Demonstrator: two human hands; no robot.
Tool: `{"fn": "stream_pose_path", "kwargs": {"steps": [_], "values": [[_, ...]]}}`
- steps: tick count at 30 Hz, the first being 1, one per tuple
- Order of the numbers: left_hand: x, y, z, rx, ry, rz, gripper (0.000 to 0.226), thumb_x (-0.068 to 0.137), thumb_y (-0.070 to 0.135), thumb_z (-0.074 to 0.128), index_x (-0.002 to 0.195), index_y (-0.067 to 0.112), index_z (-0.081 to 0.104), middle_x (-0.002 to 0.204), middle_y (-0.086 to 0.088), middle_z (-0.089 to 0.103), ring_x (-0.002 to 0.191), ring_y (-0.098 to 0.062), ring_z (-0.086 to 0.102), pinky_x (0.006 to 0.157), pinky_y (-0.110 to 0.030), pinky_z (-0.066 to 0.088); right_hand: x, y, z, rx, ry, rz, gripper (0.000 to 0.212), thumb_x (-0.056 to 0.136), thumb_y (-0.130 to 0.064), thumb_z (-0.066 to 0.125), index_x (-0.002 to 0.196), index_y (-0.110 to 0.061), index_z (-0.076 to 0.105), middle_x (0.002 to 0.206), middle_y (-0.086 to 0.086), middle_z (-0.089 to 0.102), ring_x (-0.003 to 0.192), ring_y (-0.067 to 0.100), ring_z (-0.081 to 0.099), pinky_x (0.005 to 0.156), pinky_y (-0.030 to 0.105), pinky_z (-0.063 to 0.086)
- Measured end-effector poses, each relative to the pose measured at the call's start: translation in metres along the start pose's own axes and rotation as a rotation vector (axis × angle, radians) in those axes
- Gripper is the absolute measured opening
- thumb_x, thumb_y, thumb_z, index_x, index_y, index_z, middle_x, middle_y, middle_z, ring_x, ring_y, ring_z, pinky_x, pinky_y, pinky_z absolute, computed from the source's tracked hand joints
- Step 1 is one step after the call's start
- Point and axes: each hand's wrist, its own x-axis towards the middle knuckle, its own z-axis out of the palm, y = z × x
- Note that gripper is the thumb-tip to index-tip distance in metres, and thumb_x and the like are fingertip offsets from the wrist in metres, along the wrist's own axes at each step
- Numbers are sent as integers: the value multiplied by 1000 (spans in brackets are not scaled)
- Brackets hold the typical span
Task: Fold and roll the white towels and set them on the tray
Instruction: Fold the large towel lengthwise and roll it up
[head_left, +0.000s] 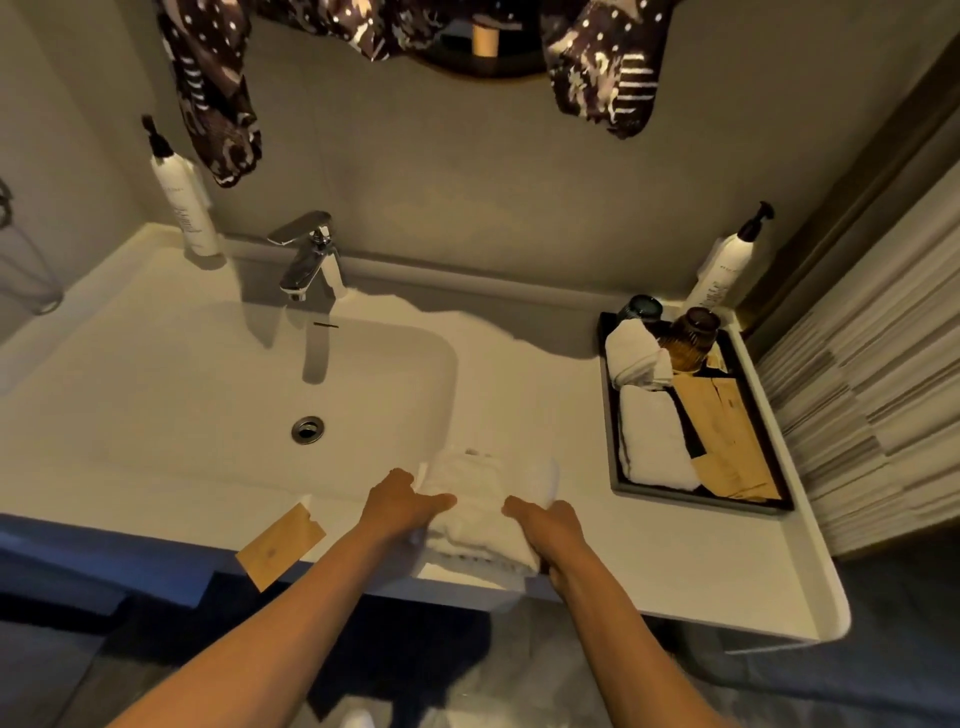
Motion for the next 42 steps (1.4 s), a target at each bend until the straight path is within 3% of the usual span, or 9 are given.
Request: {"fn": "stream_pose_path", "kwargs": {"steps": [3,7,12,17,24,28,33,38,42], "values": [[-24,-4,-9,-215,-192,-48,78,82,49,75,138,1,51,125,-8,64,110,-21,59,86,-20,44,-22,-11,-16,75,-70,-42,64,71,-22,78,128,0,57,110,16,68,95,30,67,83,40,59],[-42,-6,-8,-617,-439,-43,79,64,52,88,131,20,61,130,-2,67,125,-24,57,110,-41,39,-48,-33,-51,183,-270,-119,42,80,-13,75,118,-1,64,104,16,74,97,31,71,86,43,58],[-66,29,3,-837,-505,9,78,64,30,92,129,3,59,126,-18,67,117,-35,63,108,-46,46,-61,-55,-87,267,-460,-219,30,86,-9,68,116,-3,65,107,17,74,97,29,72,85,42,57],[-89,69,6,-572,-187,249,36,83,37,72,115,20,67,104,-8,77,92,-24,74,77,-42,61,-47,-67,-93,-110,-152,-369,28,84,-13,70,111,-5,65,102,8,72,89,22,69,72,30,54],[-87,102,3,-47,201,361,48,59,50,61,104,33,63,96,8,71,89,-17,68,77,-36,58,-49,-73,-47,-592,302,-589,39,79,-44,55,107,-17,52,107,5,59,101,31,58,76,39,53],[-49,82,-29,-78,56,439,62,56,38,82,115,38,62,105,11,73,100,-11,68,86,-43,59,-31,-83,-42,-628,178,-603,37,68,-62,59,90,-32,57,91,-7,67,84,18,62,74,35,55],[5,69,-71,-35,96,512,45,55,34,80,96,40,62,91,21,73,88,-1,67,79,-29,57,5,-102,-36,-335,-175,-581,51,73,-14,83,99,-42,49,103,-15,64,89,-4,63,65,4,47],[87,75,-113,-31,9,615,65,61,29,87,114,46,52,103,18,70,94,1,66,77,-22,57,63,-148,-2,-370,-121,-690,62,61,-31,86,115,-44,56,111,-22,64,103,0,62,69,10,50],[171,96,-151,114,184,780,54,61,27,87,106,38,59,109,10,61,105,-11,57,86,-32,52,122,-203,36,-557,20,-965,22,80,-34,73,96,-43,61,100,-19,58,85,6,62,62,30,56]]}}
